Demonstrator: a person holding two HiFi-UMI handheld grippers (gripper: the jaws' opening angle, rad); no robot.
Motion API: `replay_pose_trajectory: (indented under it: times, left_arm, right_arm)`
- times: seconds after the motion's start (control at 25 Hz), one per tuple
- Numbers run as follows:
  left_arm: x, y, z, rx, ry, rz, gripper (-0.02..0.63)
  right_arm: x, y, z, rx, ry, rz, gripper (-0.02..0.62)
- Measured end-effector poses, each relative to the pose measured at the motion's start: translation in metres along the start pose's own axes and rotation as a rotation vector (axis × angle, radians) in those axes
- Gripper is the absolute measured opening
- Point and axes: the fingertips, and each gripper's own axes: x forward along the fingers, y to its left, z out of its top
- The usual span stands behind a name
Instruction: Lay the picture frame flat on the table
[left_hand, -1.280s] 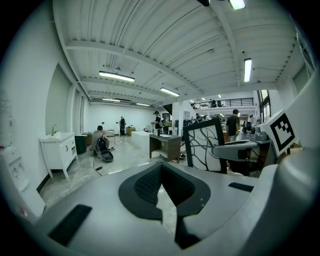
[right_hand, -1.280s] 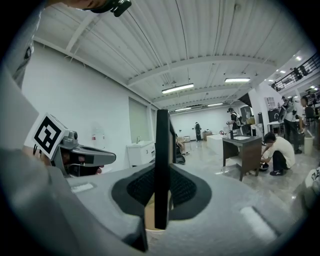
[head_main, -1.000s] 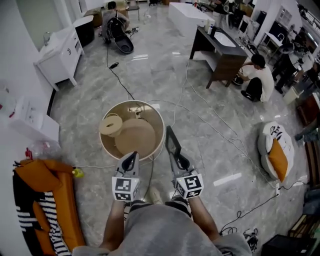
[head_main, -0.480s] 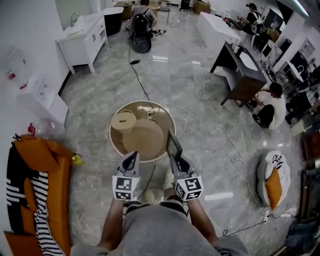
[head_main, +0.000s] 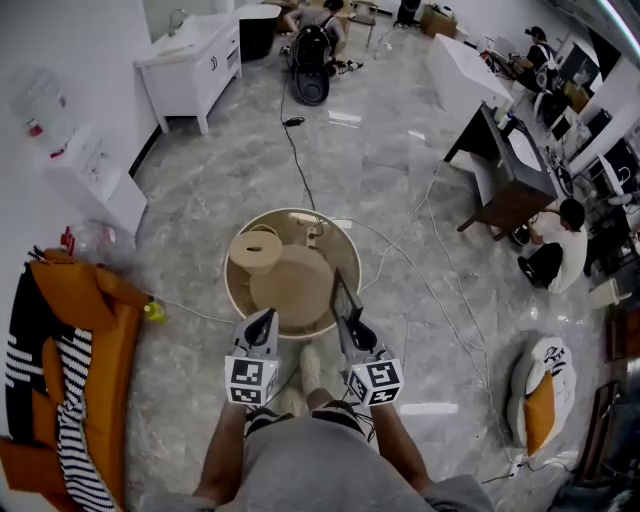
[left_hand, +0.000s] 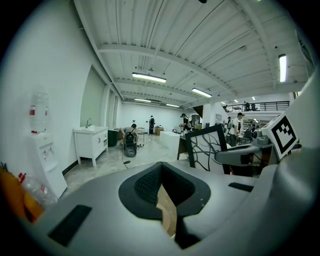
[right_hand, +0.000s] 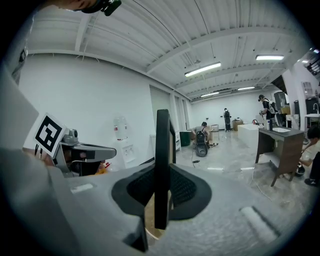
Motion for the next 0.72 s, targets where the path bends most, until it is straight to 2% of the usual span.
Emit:
replay_pose_trajectory:
  times: [0.16,0.32,0.72]
  left_arm:
    - [0.033,0.009,-0.006,-0.001,0.043,0.023,0.015]
    - [0.070,0.025,-0.019,-0.038,0.080,0.053,0.015]
    - [0.150,0.066,-0.085,-0.114,0.211,0.113,0.015]
  right_arm:
    - [0.035,-0.020,-0.005,0.022,0.039,0.034,0.052]
    - [0.075,-0.042,-0.018,0.046,0.096,0.061,0.052]
    - [0.165,-0.085,-0.076,0.070,0.232,0.117,0.052]
